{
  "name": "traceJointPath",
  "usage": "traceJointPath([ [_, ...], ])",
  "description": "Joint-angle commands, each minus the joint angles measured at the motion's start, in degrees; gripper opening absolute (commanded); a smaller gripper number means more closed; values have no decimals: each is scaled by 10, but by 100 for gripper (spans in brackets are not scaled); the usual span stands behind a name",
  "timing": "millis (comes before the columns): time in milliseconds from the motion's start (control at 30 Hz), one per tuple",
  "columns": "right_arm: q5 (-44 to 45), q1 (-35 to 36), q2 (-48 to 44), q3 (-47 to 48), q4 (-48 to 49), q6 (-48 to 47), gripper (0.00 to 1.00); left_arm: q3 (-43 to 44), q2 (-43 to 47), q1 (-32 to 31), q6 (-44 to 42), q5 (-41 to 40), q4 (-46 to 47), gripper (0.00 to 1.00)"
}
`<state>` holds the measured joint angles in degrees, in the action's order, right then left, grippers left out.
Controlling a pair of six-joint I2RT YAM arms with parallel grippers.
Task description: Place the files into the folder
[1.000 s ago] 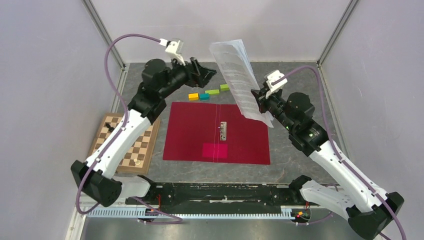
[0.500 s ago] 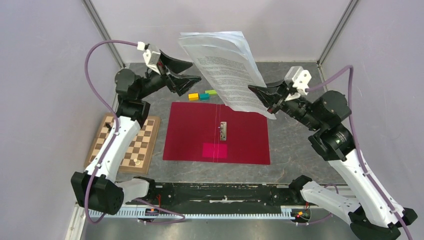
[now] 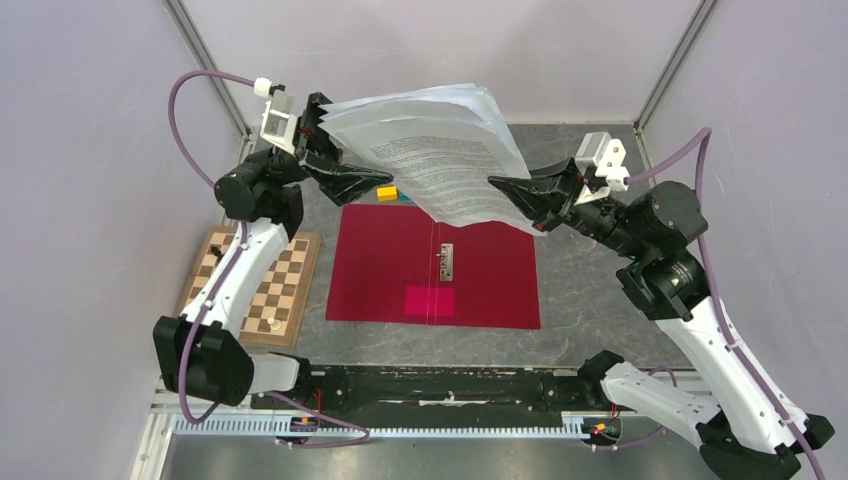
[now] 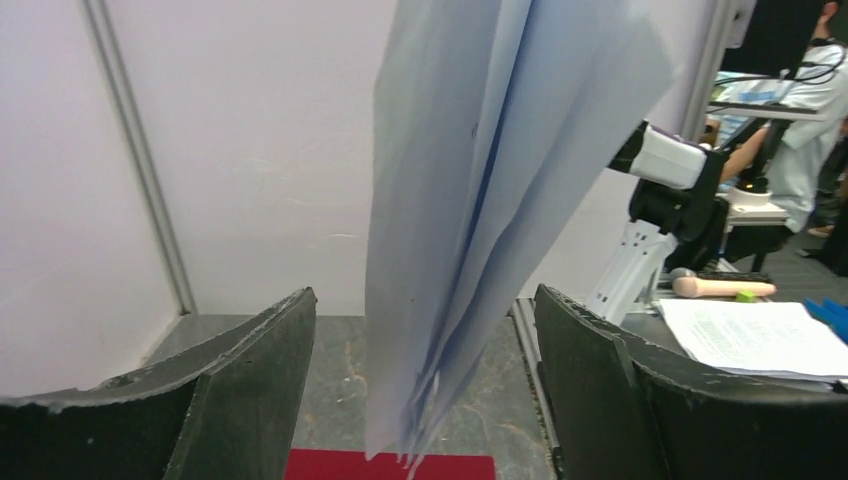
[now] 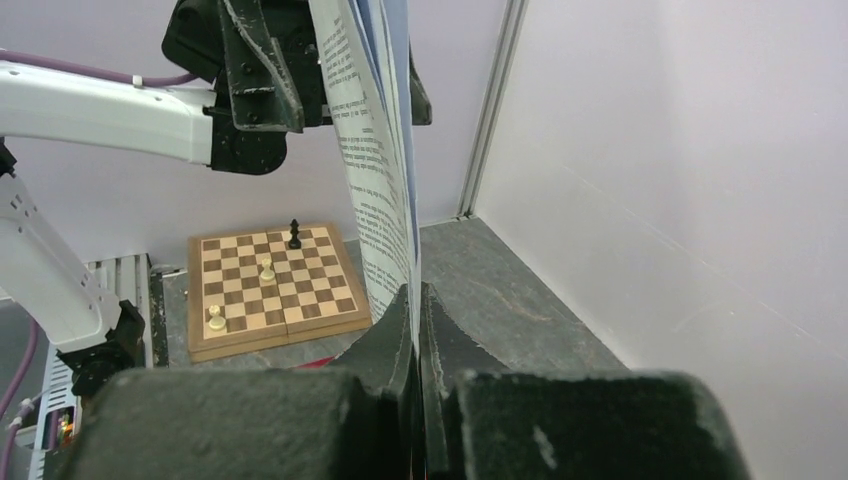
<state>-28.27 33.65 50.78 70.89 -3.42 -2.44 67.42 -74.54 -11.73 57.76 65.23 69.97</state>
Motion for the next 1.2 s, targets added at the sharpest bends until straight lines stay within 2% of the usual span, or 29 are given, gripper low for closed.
traceJointPath([
  [0,30,3,-4,-3,56,20,0,18,-17,-9,113,13,117,85],
  [67,40,3,-8,-20,69,24,0,18,-24,-19,115,10,108,83],
  [133,57,3,-14,-40,83,39,0,21,-30,-32,106,9,85,72],
  [233,68,3,-19,-67,97,49,0,18,-29,-57,47,3,-3,58],
  [300,78,2,-24,-87,110,56,0,16,-17,-77,-35,-5,-95,47],
  [367,103,3,-32,-107,116,60,0,13,5,-92,-147,-34,-231,34],
  [433,127,3,-45,-129,122,58,0,12,32,-114,-267,-91,-378,9],
  [467,133,2,-55,-143,127,55,0,13,43,-128,-313,-124,-441,3],
  [533,141,3,-71,-177,137,45,0,21,48,-159,-391,-165,-512,2],
  [567,155,3,-80,-197,138,40,6,25,45,-175,-423,-184,-541,2],
  [700,191,2,-112,-293,165,29,42,16,25,-215,-478,-221,-552,2],
  [833,220,-1,-130,-379,210,30,56,-12,0,-250,-520,-259,-559,2],
  [1067,219,-16,-115,-493,297,40,61,-152,12,-283,-535,-345,-460,2],
  [1167,205,-26,-108,-537,334,54,62,-187,15,-297,-527,-366,-465,2],
])
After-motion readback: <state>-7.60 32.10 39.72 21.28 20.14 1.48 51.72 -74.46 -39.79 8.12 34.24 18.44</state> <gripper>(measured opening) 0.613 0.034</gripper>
